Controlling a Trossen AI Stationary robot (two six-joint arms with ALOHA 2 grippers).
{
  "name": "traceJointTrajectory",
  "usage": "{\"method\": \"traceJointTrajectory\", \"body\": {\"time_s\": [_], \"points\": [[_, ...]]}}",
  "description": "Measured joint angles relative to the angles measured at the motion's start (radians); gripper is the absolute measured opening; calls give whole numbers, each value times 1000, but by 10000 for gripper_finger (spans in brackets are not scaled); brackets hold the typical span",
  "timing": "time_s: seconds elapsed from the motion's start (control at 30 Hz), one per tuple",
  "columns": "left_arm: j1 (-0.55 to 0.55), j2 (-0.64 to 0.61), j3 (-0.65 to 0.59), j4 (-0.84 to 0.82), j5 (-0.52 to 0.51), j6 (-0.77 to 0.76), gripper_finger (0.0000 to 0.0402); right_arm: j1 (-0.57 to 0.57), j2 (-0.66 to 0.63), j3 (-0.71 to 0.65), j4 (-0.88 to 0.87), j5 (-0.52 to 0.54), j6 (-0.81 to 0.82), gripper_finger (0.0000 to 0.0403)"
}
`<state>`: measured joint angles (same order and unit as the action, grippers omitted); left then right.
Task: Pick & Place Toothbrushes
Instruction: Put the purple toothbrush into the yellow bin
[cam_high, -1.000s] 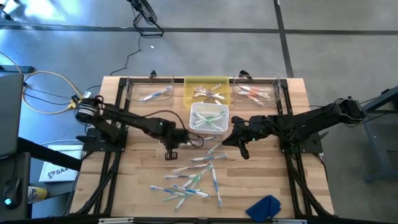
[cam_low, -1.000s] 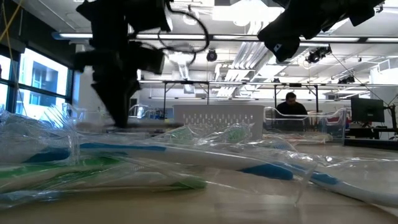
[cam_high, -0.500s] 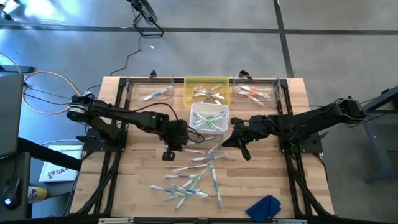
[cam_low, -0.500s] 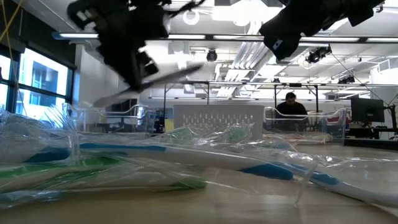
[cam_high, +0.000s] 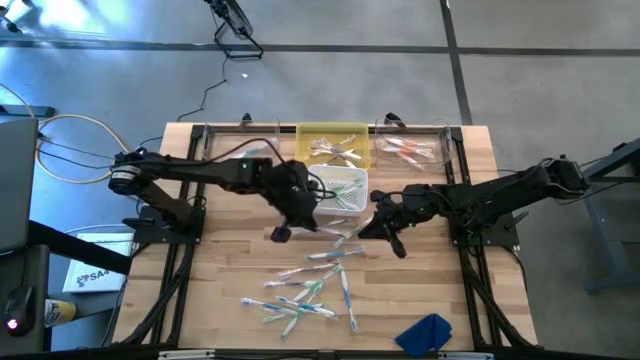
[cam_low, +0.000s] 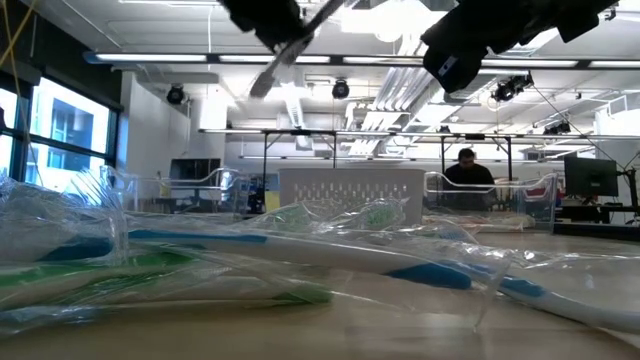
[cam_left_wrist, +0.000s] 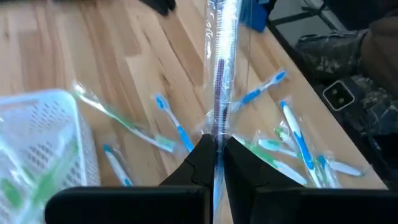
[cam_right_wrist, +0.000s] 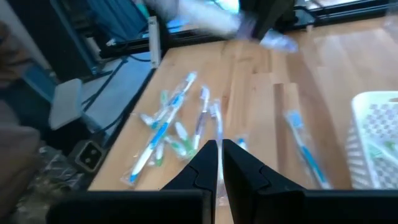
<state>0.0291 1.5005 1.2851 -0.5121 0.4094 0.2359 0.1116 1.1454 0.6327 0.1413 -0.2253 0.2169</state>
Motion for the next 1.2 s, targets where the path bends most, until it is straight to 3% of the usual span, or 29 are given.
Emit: {"method": "traceJointTrajectory", "body": {"time_s": [0.17,0.43,0.7,1.2], "points": [[-3,0,74,-65,-40,49,10,0,0,0,5,-41,0,16],[-3,1,83,-75,-102,54,10,0,-8,0,24,-37,-3,16],[9,4,83,48,-125,107,10,0,-8,0,36,-38,-3,16],[377,2,83,120,-140,179,10,0,-8,0,58,-39,-13,16]]}}
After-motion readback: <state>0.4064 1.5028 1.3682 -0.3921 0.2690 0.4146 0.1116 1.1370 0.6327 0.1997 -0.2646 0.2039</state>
